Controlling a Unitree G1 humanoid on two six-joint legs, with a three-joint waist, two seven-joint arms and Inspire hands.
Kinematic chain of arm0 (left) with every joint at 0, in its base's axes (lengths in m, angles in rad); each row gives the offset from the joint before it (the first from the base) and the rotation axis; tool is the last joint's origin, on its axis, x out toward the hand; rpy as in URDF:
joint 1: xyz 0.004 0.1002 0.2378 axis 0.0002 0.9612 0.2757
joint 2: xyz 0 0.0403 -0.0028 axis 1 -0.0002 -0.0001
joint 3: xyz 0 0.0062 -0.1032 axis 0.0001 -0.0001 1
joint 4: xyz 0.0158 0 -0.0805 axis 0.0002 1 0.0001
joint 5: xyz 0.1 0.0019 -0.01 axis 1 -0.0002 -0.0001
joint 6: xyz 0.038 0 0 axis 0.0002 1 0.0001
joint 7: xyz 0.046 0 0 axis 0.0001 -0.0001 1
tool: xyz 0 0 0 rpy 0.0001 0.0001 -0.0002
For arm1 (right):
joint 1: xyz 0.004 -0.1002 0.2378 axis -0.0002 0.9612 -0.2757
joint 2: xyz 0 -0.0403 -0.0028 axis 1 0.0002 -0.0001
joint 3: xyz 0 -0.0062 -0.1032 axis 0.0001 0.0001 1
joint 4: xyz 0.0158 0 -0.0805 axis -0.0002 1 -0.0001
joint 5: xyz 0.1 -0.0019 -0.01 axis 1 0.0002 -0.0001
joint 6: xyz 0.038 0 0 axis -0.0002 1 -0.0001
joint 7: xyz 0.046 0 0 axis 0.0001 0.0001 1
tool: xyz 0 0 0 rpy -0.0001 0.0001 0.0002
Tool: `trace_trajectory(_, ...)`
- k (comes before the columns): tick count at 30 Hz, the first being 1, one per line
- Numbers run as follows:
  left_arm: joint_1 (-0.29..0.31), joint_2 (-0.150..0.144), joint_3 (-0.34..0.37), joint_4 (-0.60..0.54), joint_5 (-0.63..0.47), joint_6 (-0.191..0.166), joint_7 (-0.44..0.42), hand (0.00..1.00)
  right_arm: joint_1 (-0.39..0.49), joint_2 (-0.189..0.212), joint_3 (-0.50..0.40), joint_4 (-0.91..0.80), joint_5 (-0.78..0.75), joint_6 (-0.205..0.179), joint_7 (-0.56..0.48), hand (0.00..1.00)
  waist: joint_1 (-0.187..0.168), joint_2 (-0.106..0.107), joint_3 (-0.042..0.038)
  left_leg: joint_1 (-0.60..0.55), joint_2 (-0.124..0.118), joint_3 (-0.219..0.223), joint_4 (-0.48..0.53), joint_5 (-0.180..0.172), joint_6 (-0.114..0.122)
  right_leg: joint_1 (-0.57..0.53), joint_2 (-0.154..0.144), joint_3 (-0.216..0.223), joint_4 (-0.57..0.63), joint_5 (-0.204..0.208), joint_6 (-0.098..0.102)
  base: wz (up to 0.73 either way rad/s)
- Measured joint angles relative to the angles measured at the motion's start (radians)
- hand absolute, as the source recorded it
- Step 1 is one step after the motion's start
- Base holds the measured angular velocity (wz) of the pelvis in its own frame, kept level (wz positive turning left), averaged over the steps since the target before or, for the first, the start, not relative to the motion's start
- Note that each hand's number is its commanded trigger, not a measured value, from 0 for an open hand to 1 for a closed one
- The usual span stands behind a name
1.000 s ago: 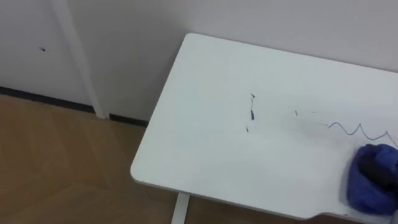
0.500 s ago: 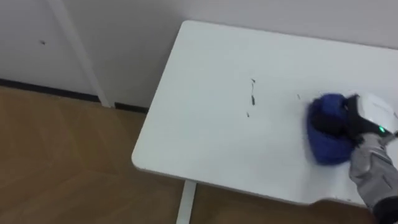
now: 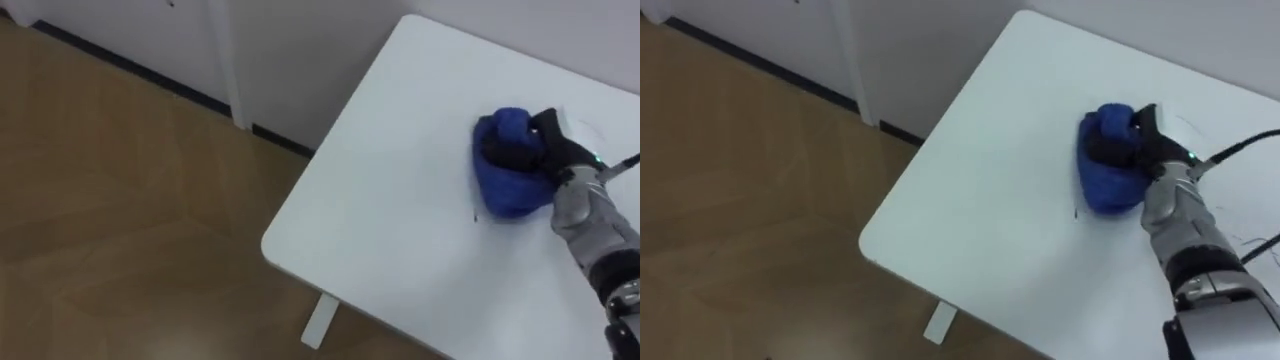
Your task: Wipe table
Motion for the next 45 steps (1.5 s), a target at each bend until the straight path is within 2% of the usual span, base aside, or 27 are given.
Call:
trace_trajectory(4, -0.01, 0.014, 0.0, 0.002, -0.011, 0.0, 0.014, 0.0, 0.079, -0.021, -0.081, 0.006, 0.057, -0.021, -0.02, 1.0, -0.047, 0.0, -0.0012, 0.0, 0.001, 0.03, 0.001, 0.0, 0.0, -0.002, 0.0, 0.019, -0.001, 0.0, 0.0, -0.08)
trace_trajectory(6, -0.01, 0.025, 0.003, 0.006, -0.011, -0.007, 0.021, 0.0, 0.136, -0.029, -0.148, 0.006, 0.071, -0.031, -0.044, 1.0, -0.079, 0.003, -0.0084, 0.002, 0.002, 0.046, 0.001, 0.0, 0.0, 0.002, 0.0, 0.02, -0.002, 0.0, 0.001, -0.12)
trace_trajectory(9, -0.003, 0.019, 0.034, 0.004, -0.029, -0.007, 0.028, 0.0, 0.221, -0.039, -0.218, 0.006, 0.114, -0.031, -0.069, 1.0, -0.101, 0.01, -0.0223, 0.02, 0.002, 0.06, 0.0, 0.0, 0.0, 0.013, 0.0, 0.023, -0.002, 0.001, 0.002, -0.17)
trace_trajectory(10, -0.001, 0.019, 0.034, 0.0, -0.029, -0.007, 0.034, 0.0, 0.238, -0.044, -0.227, 0.007, 0.117, -0.031, -0.073, 1.0, -0.103, 0.012, -0.0245, 0.024, 0.002, 0.061, 0.001, 0.0, 0.0, 0.017, 0.0, 0.022, -0.003, 0.001, 0.002, -0.09)
trace_trajectory(12, 0.003, 0.02, 0.039, -0.016, -0.029, -0.008, 0.055, 0.0, 0.29, -0.052, -0.242, 0.008, 0.134, -0.031, -0.085, 1.0, -0.13, 0.012, -0.0255, 0.036, 0.003, 0.064, 0.0, 0.0, 0.0, 0.035, 0.0, 0.024, -0.007, -0.001, 0.005, 0.07)
trace_trajectory(14, 0.001, 0.021, 0.056, -0.029, -0.032, -0.012, 0.062, 0.0, 0.325, -0.05, -0.265, 0.01, 0.14, -0.03, -0.094, 1.0, -0.136, 0.004, -0.0302, 0.036, 0.004, 0.068, 0.0, 0.0, 0.0, 0.039, 0.003, 0.025, -0.016, -0.002, 0.007, 0.0)
trace_trajectory(17, 0.001, 0.019, 0.061, -0.037, -0.049, -0.017, 0.064, 0.0, 0.347, -0.049, -0.266, 0.011, 0.139, -0.016, -0.118, 1.0, -0.136, 0.0, -0.0293, 0.038, 0.008, 0.08, 0.0, 0.0, 0.0, 0.038, 0.007, 0.039, -0.017, -0.003, 0.008, -0.1)
trace_trajectory(19, 0.007, 0.018, 0.057, -0.037, -0.049, -0.017, 0.064, 0.0, 0.346, -0.042, -0.266, 0.0, 0.123, -0.002, -0.128, 1.0, -0.13, 0.004, -0.0255, 0.045, 0.01, 0.089, -0.003, -0.003, 0.003, 0.038, 0.01, 0.048, -0.018, -0.003, 0.008, -0.18)
trace_trajectory(20, 0.013, 0.016, 0.048, -0.037, -0.05, -0.018, 0.063, 0.0, 0.347, -0.042, -0.264, -0.01, 0.107, 0.007, -0.13, 1.0, -0.129, 0.01, -0.0208, 0.053, 0.01, 0.093, -0.012, -0.003, 0.003, 0.044, 0.01, 0.05, -0.015, -0.003, 0.007, -0.11)
trace_trajectory(22, 0.023, 0.011, 0.048, -0.036, -0.049, -0.02, 0.063, 0.0, 0.346, -0.042, -0.253, -0.027, 0.075, 0.031, -0.134, 1.0, -0.125, 0.015, -0.0184, 0.056, 0.01, 0.094, -0.009, -0.004, 0.003, 0.05, 0.009, 0.051, -0.013, -0.004, 0.005, -0.07)
trace_trajectory(23, 0.018, 0.01, 0.047, -0.036, -0.05, -0.019, 0.062, 0.0, 0.34, -0.041, -0.223, -0.056, 0.061, 0.067, -0.14, 1.0, -0.116, 0.016, -0.0165, 0.058, 0.011, 0.097, -0.009, -0.002, 0.002, 0.046, 0.011, 0.064, -0.013, -0.006, 0.003, -0.13)
trace_trajectory(24, 0.02, 0.009, 0.046, -0.031, -0.049, -0.019, 0.062, 0.0, 0.332, -0.038, -0.214, -0.067, 0.037, 0.082, -0.143, 1.0, -0.107, 0.017, -0.0152, 0.06, 0.013, 0.105, -0.009, -0.002, 0.001, 0.04, 0.013, 0.079, -0.011, -0.007, 0.001, -0.44)
trace_trajectory(25, 0.024, 0.006, 0.038, -0.021, -0.05, -0.019, 0.061, 0.0, 0.306, -0.034, -0.182, -0.093, -0.012, 0.108, -0.142, 1.0, -0.079, 0.015, -0.0147, 0.066, 0.021, 0.132, -0.01, -0.001, 0.0, 0.028, 0.018, 0.102, 0.0, -0.006, 0.0, -0.66)
trace_trajectory(26, 0.026, 0.004, 0.027, -0.014, -0.048, -0.016, 0.055, 0.0, 0.274, -0.03, -0.119, -0.136, -0.05, 0.133, -0.131, 1.0, -0.061, 0.021, -0.0106, 0.064, 0.025, 0.141, -0.006, 0.0, -0.002, 0.016, 0.02, 0.106, 0.007, 0.0, -0.009, -0.62)
trace_trajectory(27, 0.022, 0.0, 0.016, -0.009, -0.048, -0.011, 0.053, 0.0, 0.234, -0.021, -0.042, -0.183, -0.096, 0.149, -0.115, 1.0, -0.06, 0.024, -0.0096, 0.05, 0.028, 0.142, 0.002, 0.002, -0.003, 0.006, 0.024, 0.108, 0.009, 0.009, -0.016, -0.31)
trace_trajectory(28, 0.019, -0.001, 0.01, -0.007, -0.048, -0.01, 0.051, 0.0, 0.21, -0.014, -0.007, -0.207, -0.127, 0.154, -0.106, 1.0, -0.058, 0.025, -0.0092, 0.043, 0.03, 0.143, 0.007, 0.002, -0.004, -0.004, 0.024, 0.11, 0.016, 0.011, -0.019, -0.1)
trace_trajectory(29, 0.011, -0.007, 0.01, 0.009, -0.048, -0.01, 0.044, 0.0, 0.152, 0.006, 0.056, -0.242, -0.193, 0.151, -0.088, 1.0, -0.044, 0.025, -0.0084, 0.034, 0.032, 0.147, 0.008, 0.006, -0.008, -0.024, 0.026, 0.116, 0.028, 0.011, -0.022, -0.13)
trace_trajectory(30, -0.007, -0.016, 0.01, 0.013, -0.049, -0.01, 0.04, 0.0, 0.095, 0.017, 0.111, -0.256, -0.226, 0.134, -0.069, 1.0, -0.014, 0.024, -0.0058, 0.032, 0.033, 0.152, 0.006, 0.012, -0.01, -0.038, 0.028, 0.125, 0.036, 0.01, -0.024, -0.07)
trace_trajectory(31, -0.015, -0.021, 0.01, 0.012, -0.049, -0.01, 0.039, 0.0, 0.07, 0.02, 0.128, -0.256, -0.231, 0.127, -0.061, 1.0, -0.011, 0.024, -0.002, 0.031, 0.033, 0.15, 0.006, 0.012, -0.011, -0.038, 0.029, 0.125, 0.035, 0.01, -0.025, 0.06)
trace_trajectory(33, -0.017, -0.03, 0.009, 0.006, -0.049, -0.006, 0.032, 0.0, 0.006, 0.043, 0.144, -0.252, -0.235, 0.109, -0.037, 1.0, 0.041, 0.025, -0.0004, 0.03, 0.036, 0.138, 0.004, 0.013, -0.013, -0.033, 0.03, 0.106, 0.023, 0.007, -0.027, 0.27)
trace_trajectory(35, -0.001, -0.027, 0.001, 0.005, -0.048, 0.0, 0.032, 0.0, -0.005, 0.049, 0.144, -0.247, -0.233, 0.095, -0.035, 1.0, 0.046, 0.023, -0.001, 0.029, 0.031, 0.107, 0.0, 0.013, -0.013, -0.012, 0.027, 0.078, 0.006, 0.004, -0.022, 0.5)
trace_trajectory(37, 0.022, -0.026, -0.011, 0.002, -0.048, 0.005, 0.032, 0.0, 0.01, 0.048, 0.133, -0.247, -0.233, 0.087, -0.036, 1.0, 0.042, 0.023, -0.0013, 0.029, 0.024, 0.093, 0.001, 0.012, -0.012, -0.001, 0.021, 0.061, 0.002, -0.002, -0.014, 0.44)
trace_trajectory(38, 0.036, -0.025, -0.01, 0.0, -0.049, 0.018, 0.032, 0.0, 0.045, 0.043, 0.12, -0.24, -0.233, 0.085, -0.041, 1.0, 0.034, 0.019, -0.0024, 0.029, 0.019, 0.089, 0.001, 0.012, -0.011, 0.011, 0.015, 0.044, 0.002, -0.007, -0.006, 0.48)
trace_trajectory(40, 0.045, -0.021, -0.01, -0.004, -0.046, 0.025, 0.032, 0.0, 0.119, 0.043, 0.094, -0.197, -0.2, 0.066, -0.051, 1.0, 0.013, 0.016, -0.0037, 0.036, 0.015, 0.096, 0.002, 0.012, -0.011, 0.028, 0.009, 0.048, 0.005, -0.009, -0.002, 0.47)
trace_trajectory(42, 0.046, -0.019, -0.004, -0.003, -0.035, 0.02, 0.032, 0.0, 0.213, 0.047, 0.002, -0.203, -0.156, 0.004, -0.081, 1.0, -0.022, 0.011, -0.0054, 0.048, 0.007, 0.101, 0.001, 0.012, -0.011, 0.042, -0.001, 0.047, 0.006, -0.013, 0.004, 0.16)
trace_trajectory(44, 0.048, -0.017, 0.03, -0.002, -0.018, 0.009, 0.031, 0.0, 0.274, 0.048, -0.081, -0.202, -0.154, -0.018, -0.089, 1.0, -0.046, 0.003, -0.0068, 0.06, 0.003, 0.109, 0.0, 0.011, -0.009, 0.057, -0.006, 0.046, 0.0, -0.013, 0.005, -0.03)
trace_trajectory(45, 0.049, -0.014, 0.056, -0.005, -0.014, -0.006, 0.031, 0.0, 0.32, 0.048, -0.127, -0.2, -0.154, -0.025, -0.096, 1.0, -0.063, -0.003, -0.0107, 0.07, 0.002, 0.117, 0.0, 0.009, -0.006, 0.066, -0.008, 0.048, 0.002, -0.013, 0.005, -0.06)
